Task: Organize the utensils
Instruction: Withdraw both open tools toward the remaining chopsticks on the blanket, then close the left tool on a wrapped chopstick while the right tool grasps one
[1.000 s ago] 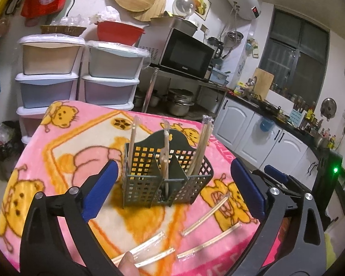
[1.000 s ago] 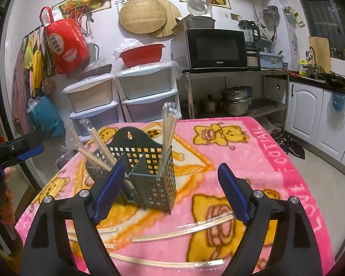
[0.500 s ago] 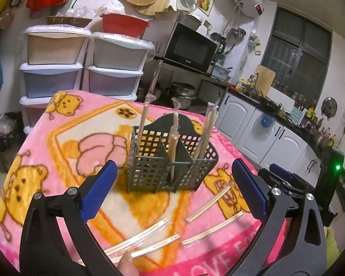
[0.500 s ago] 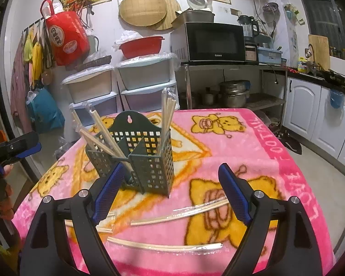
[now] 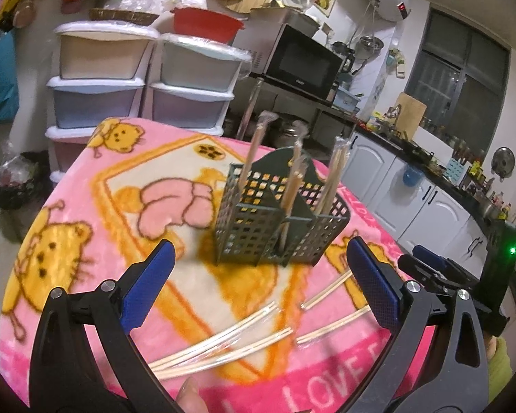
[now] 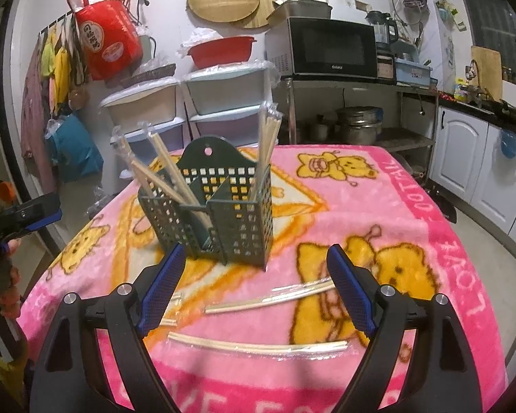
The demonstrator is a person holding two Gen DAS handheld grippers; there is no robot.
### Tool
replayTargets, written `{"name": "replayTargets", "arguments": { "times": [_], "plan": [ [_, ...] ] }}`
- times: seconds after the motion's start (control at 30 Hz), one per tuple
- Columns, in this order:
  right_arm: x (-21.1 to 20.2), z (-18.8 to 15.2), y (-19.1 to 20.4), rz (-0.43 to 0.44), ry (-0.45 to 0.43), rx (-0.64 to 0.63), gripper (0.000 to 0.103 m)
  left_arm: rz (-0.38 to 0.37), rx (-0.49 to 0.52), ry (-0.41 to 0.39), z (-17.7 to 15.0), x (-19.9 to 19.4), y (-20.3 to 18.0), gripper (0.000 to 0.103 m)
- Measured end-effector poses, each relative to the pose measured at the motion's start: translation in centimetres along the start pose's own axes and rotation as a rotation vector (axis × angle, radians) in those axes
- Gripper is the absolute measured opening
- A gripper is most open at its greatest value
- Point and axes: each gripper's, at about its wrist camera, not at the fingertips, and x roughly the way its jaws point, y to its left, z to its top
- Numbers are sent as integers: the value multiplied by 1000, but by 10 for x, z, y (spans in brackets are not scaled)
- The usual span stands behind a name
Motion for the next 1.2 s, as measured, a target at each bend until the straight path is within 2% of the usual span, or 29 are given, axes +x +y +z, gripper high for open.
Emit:
{"name": "replayTargets", "arguments": {
  "times": [0.9, 1.2],
  "plan": [
    [28, -48, 40, 72, 153, -142, 81, 153, -82, 161, -66, -8, 66, 92],
    [40, -66, 55, 93, 204, -205, 81, 175, -101, 213, -85, -7, 78, 92]
  ]
}}
